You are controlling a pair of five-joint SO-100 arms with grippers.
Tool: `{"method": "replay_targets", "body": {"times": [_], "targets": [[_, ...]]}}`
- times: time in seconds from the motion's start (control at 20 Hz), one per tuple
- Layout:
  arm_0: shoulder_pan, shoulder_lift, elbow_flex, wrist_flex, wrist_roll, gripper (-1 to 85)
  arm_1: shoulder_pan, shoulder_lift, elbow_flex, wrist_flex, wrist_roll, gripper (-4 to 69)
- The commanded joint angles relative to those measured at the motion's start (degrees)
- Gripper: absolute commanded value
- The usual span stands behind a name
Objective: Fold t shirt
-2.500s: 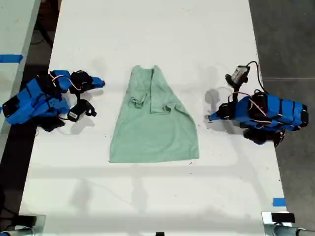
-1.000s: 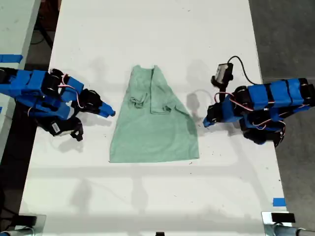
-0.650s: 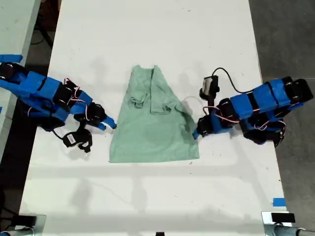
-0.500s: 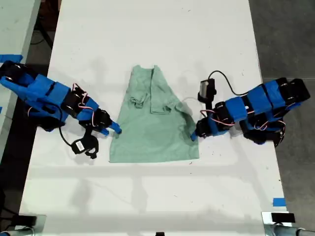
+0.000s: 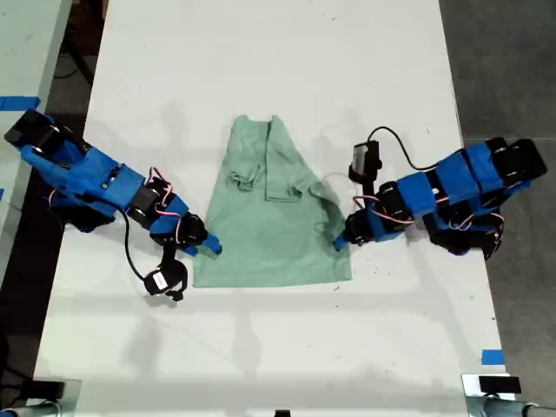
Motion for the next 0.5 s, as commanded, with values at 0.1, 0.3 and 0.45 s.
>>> {"method": "replay_targets", "body": {"times": [0.1,0.3,0.45], "targets": [[0.62,-2.2,-1.41,0.09,-1.93,19.7,-0.44,0.88,-0.53,-0.18,0.62,22.4],[-0.26,1.49,-2.37,2.29,-1.32,19.2,1.85,2.55,9.4,-11.34,0.53,25.2],[-0.44,3.52,-2.29,3.78,-1.32,19.0,3.78,4.92,20.74,-27.77,0.53,25.2]]}}
